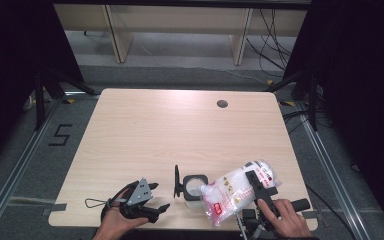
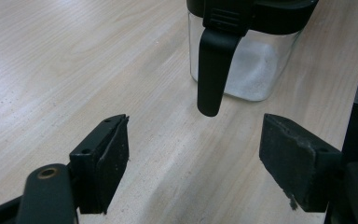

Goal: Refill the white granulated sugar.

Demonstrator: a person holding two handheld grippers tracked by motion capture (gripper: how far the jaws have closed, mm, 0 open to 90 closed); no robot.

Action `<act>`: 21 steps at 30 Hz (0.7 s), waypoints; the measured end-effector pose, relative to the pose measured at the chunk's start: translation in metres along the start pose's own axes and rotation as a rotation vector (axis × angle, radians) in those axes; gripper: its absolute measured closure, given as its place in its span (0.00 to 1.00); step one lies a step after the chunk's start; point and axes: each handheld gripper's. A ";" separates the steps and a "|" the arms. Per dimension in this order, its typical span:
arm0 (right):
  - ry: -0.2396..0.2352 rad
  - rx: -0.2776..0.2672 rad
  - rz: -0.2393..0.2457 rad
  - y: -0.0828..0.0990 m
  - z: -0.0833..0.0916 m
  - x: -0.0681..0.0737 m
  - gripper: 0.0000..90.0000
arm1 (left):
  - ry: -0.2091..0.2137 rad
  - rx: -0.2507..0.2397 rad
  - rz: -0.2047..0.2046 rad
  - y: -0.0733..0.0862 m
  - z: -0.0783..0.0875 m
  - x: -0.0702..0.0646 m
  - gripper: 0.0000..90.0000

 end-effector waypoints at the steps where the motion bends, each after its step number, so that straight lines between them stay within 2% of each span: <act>1: -0.005 0.005 -0.009 0.000 0.000 0.001 0.45 | 0.000 0.000 -0.001 0.000 0.000 0.000 0.26; 9: -0.014 0.009 -0.038 0.001 0.000 0.003 0.45 | 0.000 0.000 0.001 0.000 0.000 0.000 0.26; 21: -0.014 0.008 -0.034 0.001 0.000 0.002 0.45 | -0.001 0.000 -0.002 0.000 0.000 0.000 0.26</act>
Point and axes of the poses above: each handheld gripper's, and its own axes: z roughly backward along the jaws, y roughly out of its underside, x roughly to its left, and after that the axes turned 10 degrees about -z, right-handed
